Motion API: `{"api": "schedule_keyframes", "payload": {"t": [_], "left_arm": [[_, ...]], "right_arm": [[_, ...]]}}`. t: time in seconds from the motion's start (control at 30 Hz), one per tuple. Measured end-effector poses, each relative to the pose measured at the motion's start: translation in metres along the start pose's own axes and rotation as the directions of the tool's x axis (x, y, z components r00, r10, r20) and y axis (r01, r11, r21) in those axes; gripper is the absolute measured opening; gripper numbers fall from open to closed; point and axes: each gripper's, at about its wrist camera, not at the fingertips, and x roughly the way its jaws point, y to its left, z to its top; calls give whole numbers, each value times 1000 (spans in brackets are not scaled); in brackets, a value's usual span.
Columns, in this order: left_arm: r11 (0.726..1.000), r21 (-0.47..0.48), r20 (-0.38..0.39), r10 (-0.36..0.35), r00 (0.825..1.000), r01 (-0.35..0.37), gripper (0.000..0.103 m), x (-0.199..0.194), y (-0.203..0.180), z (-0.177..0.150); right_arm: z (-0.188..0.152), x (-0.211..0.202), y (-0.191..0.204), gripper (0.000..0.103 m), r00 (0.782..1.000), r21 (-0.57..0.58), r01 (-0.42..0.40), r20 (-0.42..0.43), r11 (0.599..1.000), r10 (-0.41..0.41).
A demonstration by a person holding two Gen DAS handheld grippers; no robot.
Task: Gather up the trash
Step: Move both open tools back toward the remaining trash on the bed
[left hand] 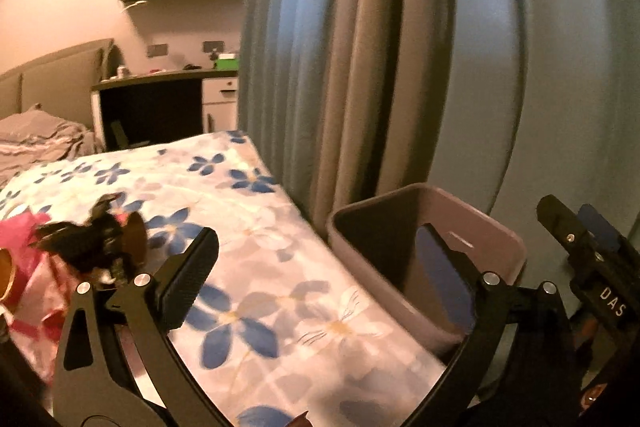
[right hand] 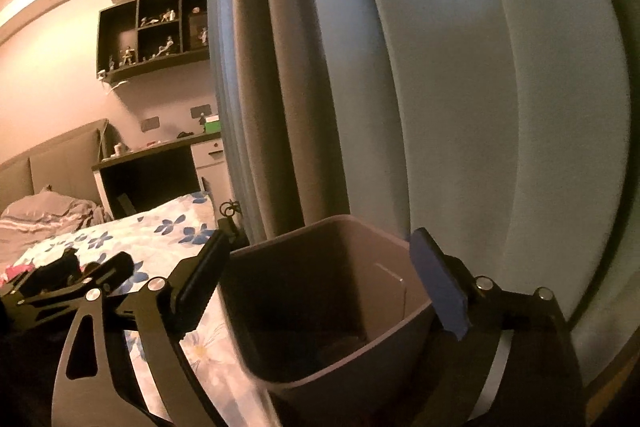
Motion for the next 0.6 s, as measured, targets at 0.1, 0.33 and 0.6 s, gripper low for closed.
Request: {"api": "schedule_keyframes", "payload": {"t": [0.1,0.33,0.6], "left_arm": [[1000,-13,12,24,1000,-24,97,-15,11,-1],[996,-37,36,88,995,-87,97,-45,39,-3],[990,-57,56,129,990,-126,97,-78,67,-10]], "right_arm": [[-1,-5,5,95,1000,-4,-1,3,1000,1],[-1,-16,27,97,999,-26,-31,16,999,32],[-7,-31,60,97,992,-79,-118,27,990,120]]}}
